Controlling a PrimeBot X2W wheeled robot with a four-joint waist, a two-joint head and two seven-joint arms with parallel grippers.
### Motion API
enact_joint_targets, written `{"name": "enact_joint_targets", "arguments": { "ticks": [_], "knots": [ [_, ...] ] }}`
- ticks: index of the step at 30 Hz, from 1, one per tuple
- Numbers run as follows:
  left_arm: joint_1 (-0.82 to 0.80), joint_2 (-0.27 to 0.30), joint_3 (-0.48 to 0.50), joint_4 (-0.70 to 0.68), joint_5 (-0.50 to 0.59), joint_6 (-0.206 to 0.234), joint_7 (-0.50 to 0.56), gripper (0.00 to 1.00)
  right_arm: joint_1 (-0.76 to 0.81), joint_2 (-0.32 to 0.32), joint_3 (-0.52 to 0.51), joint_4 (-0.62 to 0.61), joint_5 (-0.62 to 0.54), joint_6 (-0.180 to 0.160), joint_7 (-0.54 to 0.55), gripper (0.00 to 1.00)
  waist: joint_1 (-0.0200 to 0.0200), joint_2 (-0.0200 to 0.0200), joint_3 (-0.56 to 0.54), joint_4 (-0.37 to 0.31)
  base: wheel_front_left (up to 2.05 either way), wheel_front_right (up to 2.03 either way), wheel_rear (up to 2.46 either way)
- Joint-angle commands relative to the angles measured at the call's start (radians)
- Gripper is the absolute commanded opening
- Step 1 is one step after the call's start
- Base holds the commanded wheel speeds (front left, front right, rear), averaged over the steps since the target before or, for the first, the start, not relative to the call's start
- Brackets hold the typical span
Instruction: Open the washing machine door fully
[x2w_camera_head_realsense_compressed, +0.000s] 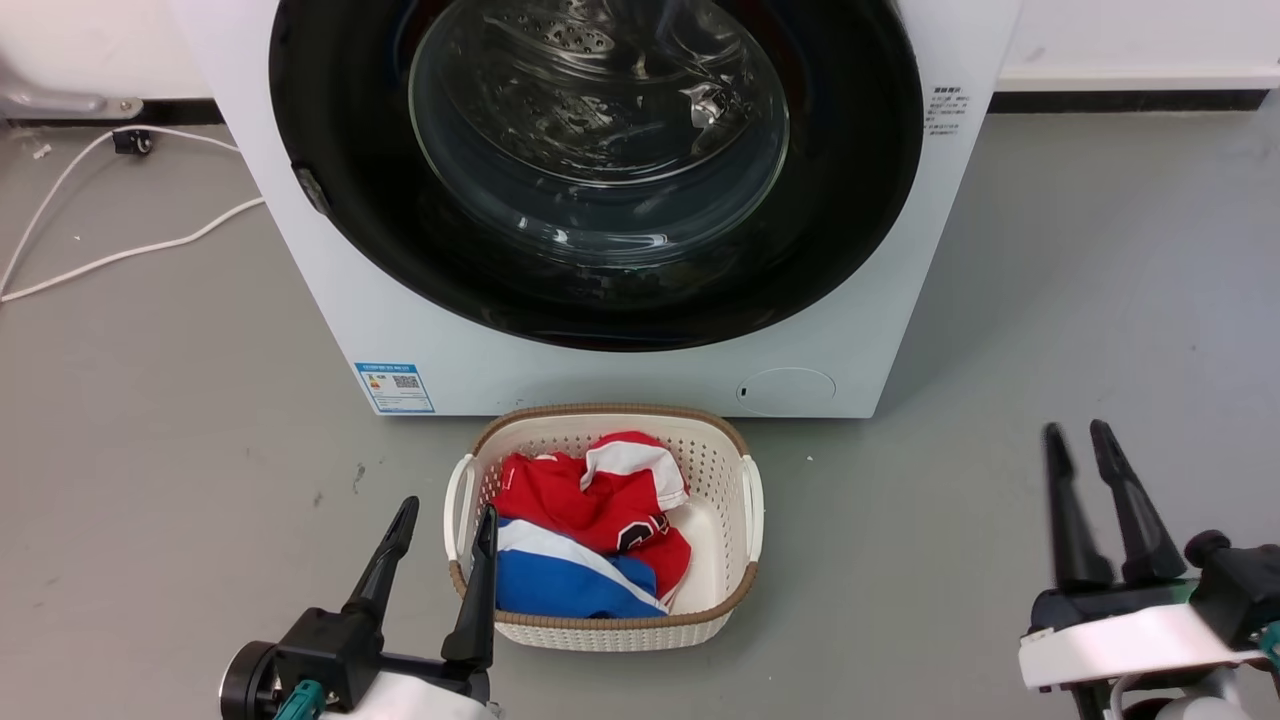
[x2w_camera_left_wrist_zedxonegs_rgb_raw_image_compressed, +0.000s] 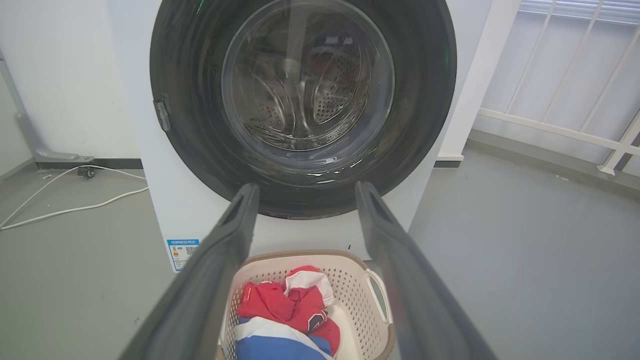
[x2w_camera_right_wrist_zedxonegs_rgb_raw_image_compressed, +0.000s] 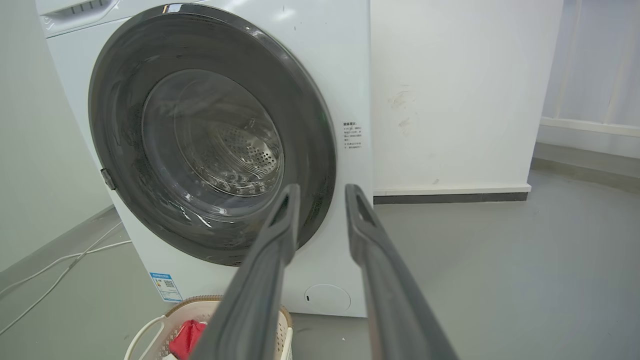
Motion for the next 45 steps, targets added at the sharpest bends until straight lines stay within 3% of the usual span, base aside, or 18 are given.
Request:
{"name": "enact_joint_targets", "arguments": {
  "ticks": [1, 16, 22, 31, 39, 45],
  "knots": [
    [-0.006, -0.002, -0.002, -0.002, 0.005, -0.002, -0.003, 1.00, -0.009, -0.001, -0.010, 0.006, 0.020, 0.000, -0.002, 0.00, 0.0000, -0.0001, 0.009, -0.001, 0.00, 0.00, 0.00],
    [-0.060, 0.002, -0.022, -0.014, 0.010, -0.002, -0.003, 1.00, -0.219, -0.001, -0.106, 0.168, 0.367, 0.000, 0.017, 0.00, 0.0000, -0.0001, 0.107, 0.005, 0.00, 0.00, 0.00],
    [-0.099, 0.008, -0.034, -0.020, 0.006, -0.002, -0.003, 1.00, -0.433, -0.054, -0.229, 0.255, 0.487, 0.000, 0.219, 0.00, 0.0000, -0.0001, 0.167, 0.021, 0.00, 0.00, 0.00],
    [-0.167, 0.014, -0.053, -0.028, -0.006, -0.002, -0.003, 1.00, -0.764, -0.145, -0.277, 0.333, 0.570, 0.000, 0.539, 0.00, 0.0000, -0.0001, 0.265, 0.054, 0.00, 0.00, 0.00],
    [-0.228, 0.015, -0.071, -0.037, -0.013, -0.002, -0.003, 1.00, -1.054, -0.189, -0.310, 0.435, 0.567, 0.000, 0.789, 0.00, 0.0000, -0.0001, 0.351, 0.093, 0.00, 0.00, 0.00],
    [-0.255, 0.013, -0.079, -0.038, -0.019, -0.002, -0.003, 1.00, -1.211, -0.179, -0.327, 0.485, 0.549, 0.000, 0.923, 0.00, 0.0000, -0.0001, 0.391, 0.121, 0.00, 0.00, 0.00]
  ]
}}
